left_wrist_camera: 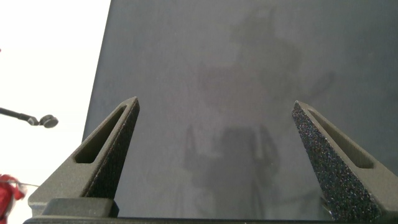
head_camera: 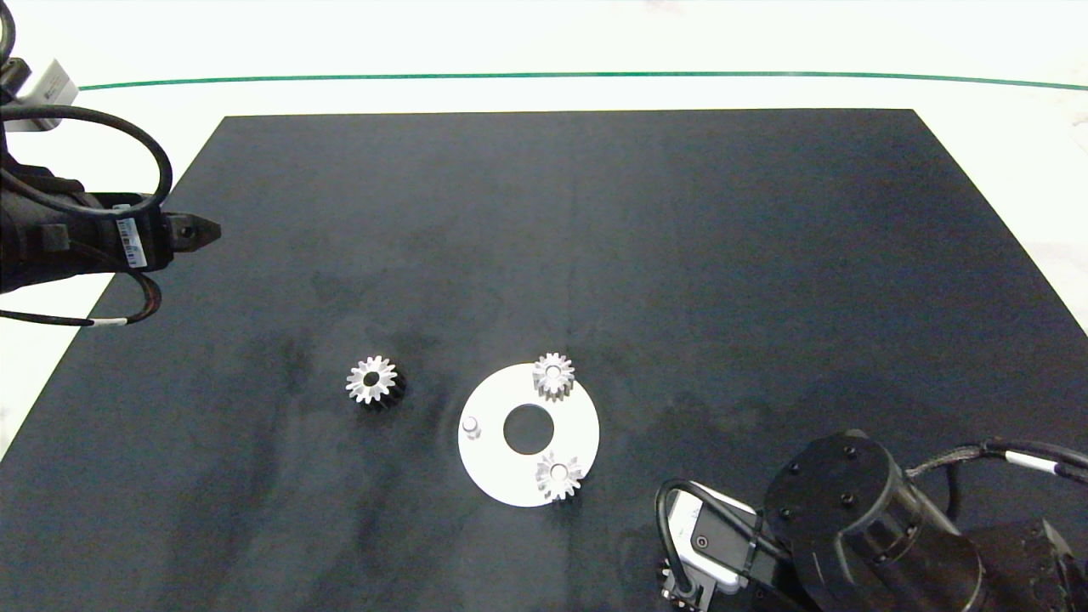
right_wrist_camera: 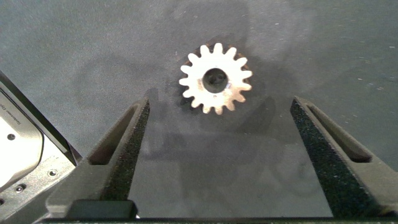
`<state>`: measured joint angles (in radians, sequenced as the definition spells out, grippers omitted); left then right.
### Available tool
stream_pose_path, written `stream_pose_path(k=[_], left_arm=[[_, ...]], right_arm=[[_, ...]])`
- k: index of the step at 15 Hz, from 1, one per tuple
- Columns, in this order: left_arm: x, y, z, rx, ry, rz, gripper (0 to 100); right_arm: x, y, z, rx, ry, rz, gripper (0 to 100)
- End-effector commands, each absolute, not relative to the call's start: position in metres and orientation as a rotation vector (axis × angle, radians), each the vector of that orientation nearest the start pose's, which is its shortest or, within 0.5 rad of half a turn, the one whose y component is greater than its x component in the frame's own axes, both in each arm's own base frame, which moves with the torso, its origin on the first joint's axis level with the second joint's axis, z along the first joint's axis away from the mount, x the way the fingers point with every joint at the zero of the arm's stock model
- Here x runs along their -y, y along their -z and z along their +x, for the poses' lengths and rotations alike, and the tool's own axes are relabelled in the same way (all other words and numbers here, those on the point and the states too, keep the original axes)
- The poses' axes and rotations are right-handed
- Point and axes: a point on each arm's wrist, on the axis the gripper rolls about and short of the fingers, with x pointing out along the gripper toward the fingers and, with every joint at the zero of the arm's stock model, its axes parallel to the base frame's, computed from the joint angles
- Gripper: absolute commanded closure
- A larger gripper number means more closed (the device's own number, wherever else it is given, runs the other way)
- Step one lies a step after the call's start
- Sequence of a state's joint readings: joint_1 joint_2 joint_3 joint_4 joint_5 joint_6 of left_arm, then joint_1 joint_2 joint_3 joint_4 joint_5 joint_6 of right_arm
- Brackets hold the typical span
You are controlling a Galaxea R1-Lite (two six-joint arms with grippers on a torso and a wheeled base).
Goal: Remove an incorrectly installed larger gear and replace it with the correct smaller gear
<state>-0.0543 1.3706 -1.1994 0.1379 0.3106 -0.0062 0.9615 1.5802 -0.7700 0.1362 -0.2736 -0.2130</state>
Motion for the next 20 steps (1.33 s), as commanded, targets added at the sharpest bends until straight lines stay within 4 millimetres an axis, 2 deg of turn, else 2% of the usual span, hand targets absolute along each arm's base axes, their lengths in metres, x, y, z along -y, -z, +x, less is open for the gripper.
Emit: stream_pose_path(k=[1,13,20], left_arm=[[0.005,-0.311,0.218,-0.291,-0.260,0.048,0],[0.005,-0.312,0.214,-0.284,-0.258,0.047,0],[0.004,-0.313,0.212,-0.279,-0.258,0.046,0]], right_arm=[[-0.194,-0.137,0.143,-0.745,-0.721,-0.767,14],[-0.195,-0.135,0.144,-0.745,-0.721,-0.767,38],[-0.202,-0.127,0.154,-0.732,-0.685,-0.764,51]])
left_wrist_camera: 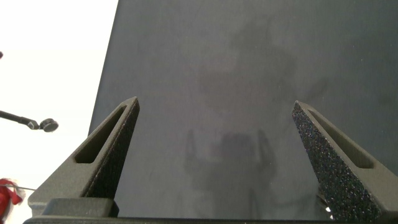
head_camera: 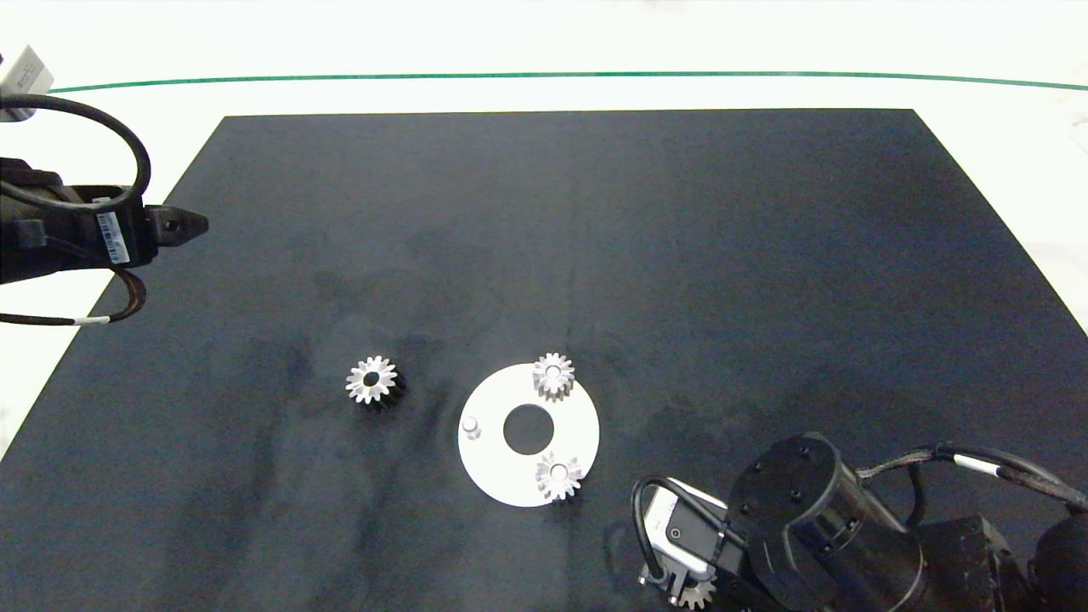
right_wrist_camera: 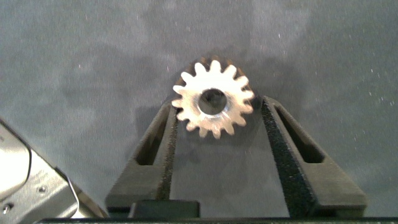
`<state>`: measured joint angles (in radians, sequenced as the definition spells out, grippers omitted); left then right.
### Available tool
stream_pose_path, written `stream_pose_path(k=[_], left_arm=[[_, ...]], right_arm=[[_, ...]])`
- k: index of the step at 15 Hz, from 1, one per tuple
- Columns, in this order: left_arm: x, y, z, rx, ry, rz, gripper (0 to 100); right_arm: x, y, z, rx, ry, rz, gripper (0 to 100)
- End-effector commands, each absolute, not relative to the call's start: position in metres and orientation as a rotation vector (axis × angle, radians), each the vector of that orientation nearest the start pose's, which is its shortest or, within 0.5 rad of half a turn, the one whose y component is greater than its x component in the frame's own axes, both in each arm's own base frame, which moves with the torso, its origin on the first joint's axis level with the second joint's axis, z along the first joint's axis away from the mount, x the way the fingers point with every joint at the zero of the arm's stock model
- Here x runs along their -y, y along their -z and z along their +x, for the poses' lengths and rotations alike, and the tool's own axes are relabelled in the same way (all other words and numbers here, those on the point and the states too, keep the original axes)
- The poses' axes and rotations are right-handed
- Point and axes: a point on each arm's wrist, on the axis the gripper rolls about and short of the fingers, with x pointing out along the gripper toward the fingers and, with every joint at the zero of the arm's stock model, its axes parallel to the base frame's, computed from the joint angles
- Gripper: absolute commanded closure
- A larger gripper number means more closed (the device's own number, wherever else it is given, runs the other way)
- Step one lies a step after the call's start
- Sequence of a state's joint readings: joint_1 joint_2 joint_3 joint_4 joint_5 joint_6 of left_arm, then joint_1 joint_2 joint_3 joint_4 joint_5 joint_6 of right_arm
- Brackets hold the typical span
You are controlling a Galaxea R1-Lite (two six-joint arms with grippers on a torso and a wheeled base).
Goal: Remove an incorrectly installed larger gear and replace it with the correct smaller gear
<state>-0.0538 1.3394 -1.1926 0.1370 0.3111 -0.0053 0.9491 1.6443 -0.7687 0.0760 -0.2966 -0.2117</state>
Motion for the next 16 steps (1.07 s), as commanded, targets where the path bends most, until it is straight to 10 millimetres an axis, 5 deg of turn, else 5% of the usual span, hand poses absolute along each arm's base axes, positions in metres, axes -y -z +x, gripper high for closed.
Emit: stream_pose_path(k=[1,11,16], left_arm=[[0.004,-0.313,0.211,-0.277,-0.258,0.046,0],[0.007,-0.316,0.206,-0.263,-0.243,0.045,0],[0.010,-0.318,0.199,-0.254,-0.227,0.044,0]], right_arm=[[-0.202,-0.127,0.154,-0.732,-0.685,-0.764,54],[-0.199,-0.129,0.151,-0.689,-0.686,-0.736,74],[-0.195,-0.137,0.148,-0.602,-0.670,-0.690,75]])
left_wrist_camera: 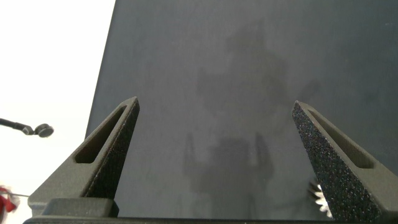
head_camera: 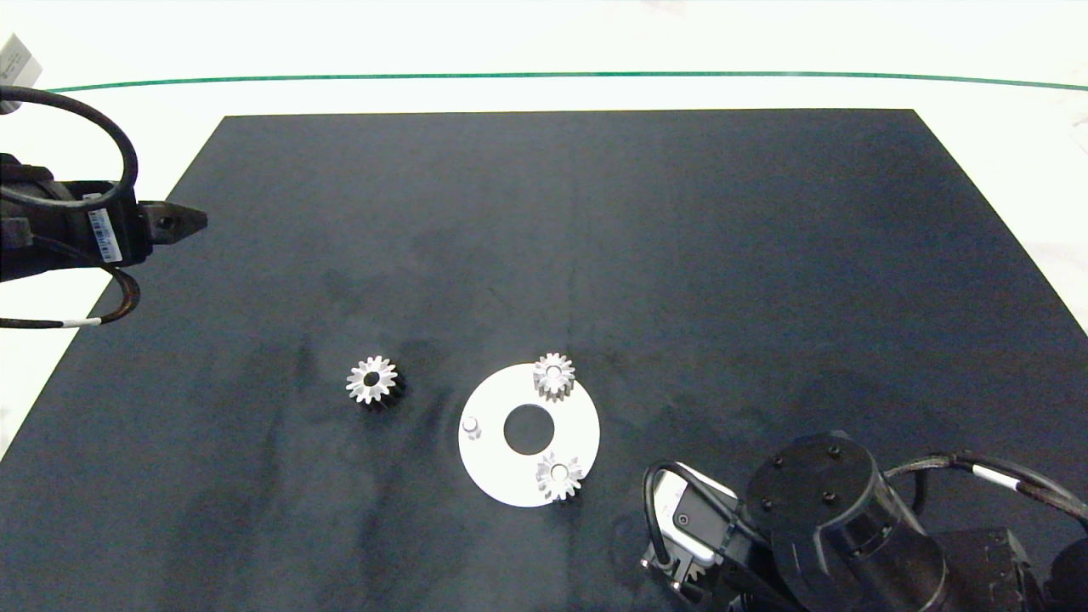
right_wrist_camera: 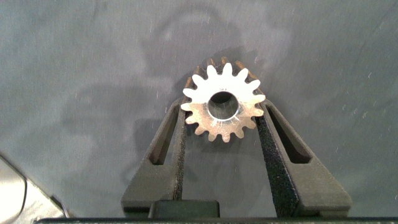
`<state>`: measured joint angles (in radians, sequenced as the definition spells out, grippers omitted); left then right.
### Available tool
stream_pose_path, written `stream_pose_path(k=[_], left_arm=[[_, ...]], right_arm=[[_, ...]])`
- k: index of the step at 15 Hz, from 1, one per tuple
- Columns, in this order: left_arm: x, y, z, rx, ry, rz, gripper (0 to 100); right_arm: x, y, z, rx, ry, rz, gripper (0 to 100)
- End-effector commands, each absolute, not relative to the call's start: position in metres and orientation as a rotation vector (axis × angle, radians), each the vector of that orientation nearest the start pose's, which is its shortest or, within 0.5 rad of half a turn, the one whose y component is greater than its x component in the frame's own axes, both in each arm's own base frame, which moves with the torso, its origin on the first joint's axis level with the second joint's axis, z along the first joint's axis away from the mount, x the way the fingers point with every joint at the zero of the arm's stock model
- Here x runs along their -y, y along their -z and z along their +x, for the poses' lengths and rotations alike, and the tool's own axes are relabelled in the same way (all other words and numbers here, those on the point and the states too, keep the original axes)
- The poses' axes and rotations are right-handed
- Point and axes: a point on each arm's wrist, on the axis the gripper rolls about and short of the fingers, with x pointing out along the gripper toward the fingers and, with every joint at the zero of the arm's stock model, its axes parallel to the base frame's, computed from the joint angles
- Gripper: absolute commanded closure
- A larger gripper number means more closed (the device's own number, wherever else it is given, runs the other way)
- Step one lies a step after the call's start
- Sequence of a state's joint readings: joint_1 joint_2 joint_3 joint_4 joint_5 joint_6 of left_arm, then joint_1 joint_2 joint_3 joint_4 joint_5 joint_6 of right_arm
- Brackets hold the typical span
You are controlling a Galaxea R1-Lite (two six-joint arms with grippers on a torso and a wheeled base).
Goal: Remove an incorrectly installed larger gear and replace it with the correct smaller gear
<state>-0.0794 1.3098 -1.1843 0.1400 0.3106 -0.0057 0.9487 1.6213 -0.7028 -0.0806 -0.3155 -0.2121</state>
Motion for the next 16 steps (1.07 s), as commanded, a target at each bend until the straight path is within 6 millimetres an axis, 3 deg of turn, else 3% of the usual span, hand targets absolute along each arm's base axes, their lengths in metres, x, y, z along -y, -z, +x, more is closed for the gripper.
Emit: stream_pose_path(k=[1,5,9,13,16], left_arm=[[0.012,-0.321,0.192,-0.245,-0.214,0.045,0],[0.019,-0.329,0.169,-0.222,-0.161,0.045,0],[0.021,-0.336,0.150,-0.191,-0.128,0.042,0],[0.022,-0.340,0.130,-0.188,-0.094,0.046,0],[0.024,-0.342,0.124,-0.185,-0.069,0.048,0]], right_arm=[[-0.196,-0.142,0.148,-0.584,-0.673,-0.681,75],[-0.210,-0.161,0.156,-0.537,-0.676,-0.654,75],[-0.224,-0.202,0.157,-0.575,-0.712,-0.689,75],[-0.253,-0.222,0.174,-0.552,-0.735,-0.698,75],[-0.278,-0.226,0.188,-0.561,-0.748,-0.725,75]])
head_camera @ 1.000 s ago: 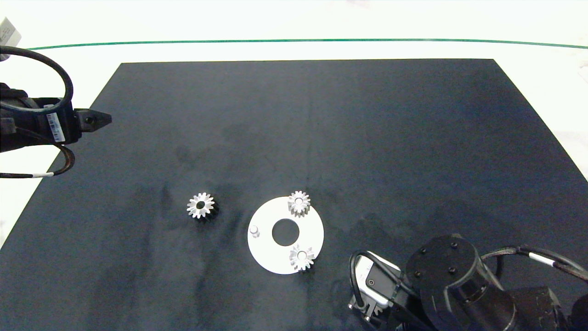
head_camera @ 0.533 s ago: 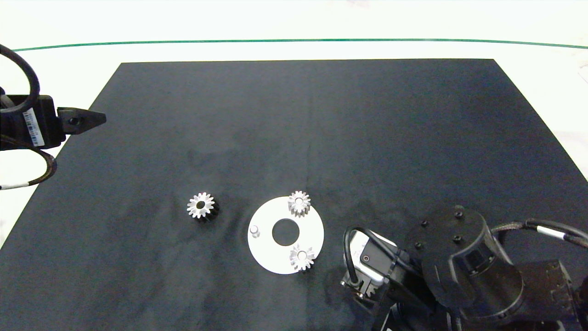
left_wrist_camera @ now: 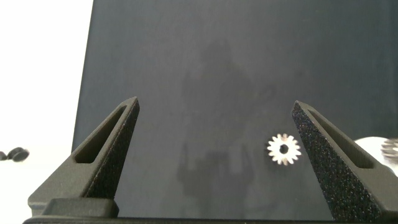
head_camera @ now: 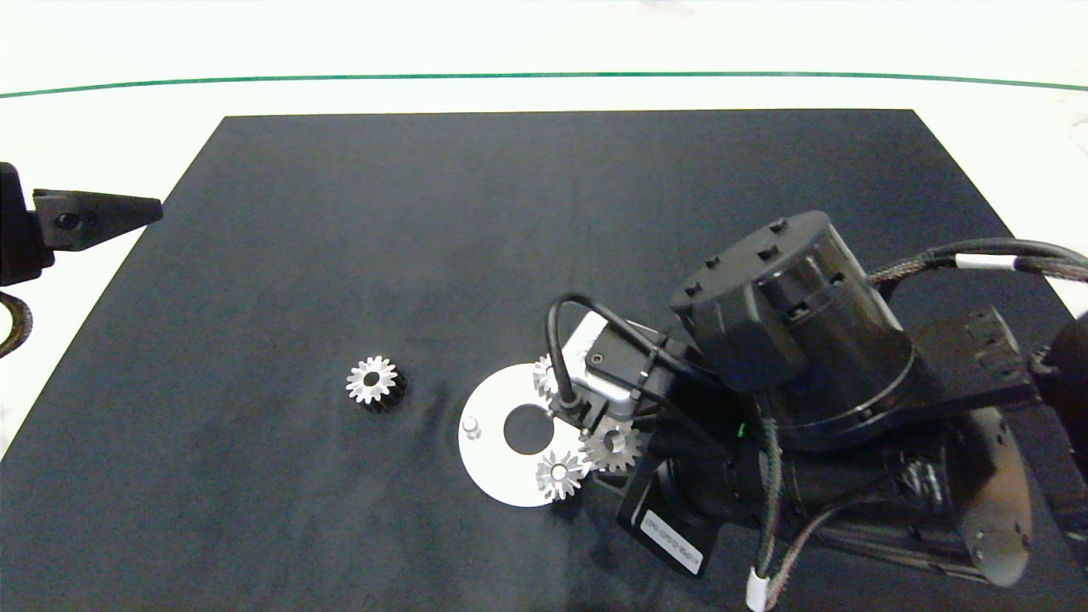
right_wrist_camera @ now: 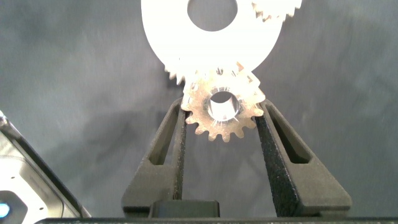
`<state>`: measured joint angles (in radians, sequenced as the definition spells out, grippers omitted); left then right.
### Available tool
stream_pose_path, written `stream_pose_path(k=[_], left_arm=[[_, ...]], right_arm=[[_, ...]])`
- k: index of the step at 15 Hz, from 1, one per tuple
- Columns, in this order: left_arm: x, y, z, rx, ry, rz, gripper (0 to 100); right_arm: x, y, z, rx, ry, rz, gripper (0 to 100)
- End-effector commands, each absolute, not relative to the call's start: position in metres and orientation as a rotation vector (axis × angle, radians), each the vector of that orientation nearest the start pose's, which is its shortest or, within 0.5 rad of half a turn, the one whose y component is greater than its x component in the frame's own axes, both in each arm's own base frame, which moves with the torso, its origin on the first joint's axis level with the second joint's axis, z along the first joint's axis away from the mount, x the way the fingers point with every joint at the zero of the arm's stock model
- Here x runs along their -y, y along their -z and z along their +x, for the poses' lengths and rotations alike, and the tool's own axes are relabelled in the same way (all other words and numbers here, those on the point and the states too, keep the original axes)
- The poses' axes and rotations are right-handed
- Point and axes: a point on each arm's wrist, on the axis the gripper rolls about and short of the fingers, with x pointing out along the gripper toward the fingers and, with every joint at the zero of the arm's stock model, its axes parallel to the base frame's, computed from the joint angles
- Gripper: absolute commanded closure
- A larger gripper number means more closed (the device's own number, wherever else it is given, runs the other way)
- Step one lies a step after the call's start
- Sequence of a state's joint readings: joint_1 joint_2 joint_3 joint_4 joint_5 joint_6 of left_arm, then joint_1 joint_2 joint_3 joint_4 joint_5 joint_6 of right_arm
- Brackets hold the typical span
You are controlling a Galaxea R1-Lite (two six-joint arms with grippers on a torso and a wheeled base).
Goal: Remove an incorrectly installed larger gear and replace it with the correct smaller gear
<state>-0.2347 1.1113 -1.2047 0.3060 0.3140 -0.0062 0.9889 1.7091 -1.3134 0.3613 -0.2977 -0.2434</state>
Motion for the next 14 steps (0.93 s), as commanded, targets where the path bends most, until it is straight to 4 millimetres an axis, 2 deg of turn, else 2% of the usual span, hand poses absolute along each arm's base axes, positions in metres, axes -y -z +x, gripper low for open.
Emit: stream_pose_path(k=[1,4,9,14], left_arm=[[0.024,-0.341,0.124,-0.187,-0.071,0.048,0],[0.024,-0.341,0.124,-0.187,-0.071,0.048,0],[0.024,-0.342,0.124,-0.186,-0.071,0.047,0],[0.024,-0.343,0.124,-0.183,-0.071,0.047,0]], right_arm=[[-0.285,-0.226,0.193,-0.566,-0.751,-0.729,75],[-0.305,-0.226,0.205,-0.574,-0.762,-0.731,75],[-0.333,-0.235,0.206,-0.567,-0.796,-0.746,75],[-0.348,-0.235,0.208,-0.594,-0.807,-0.772,75]])
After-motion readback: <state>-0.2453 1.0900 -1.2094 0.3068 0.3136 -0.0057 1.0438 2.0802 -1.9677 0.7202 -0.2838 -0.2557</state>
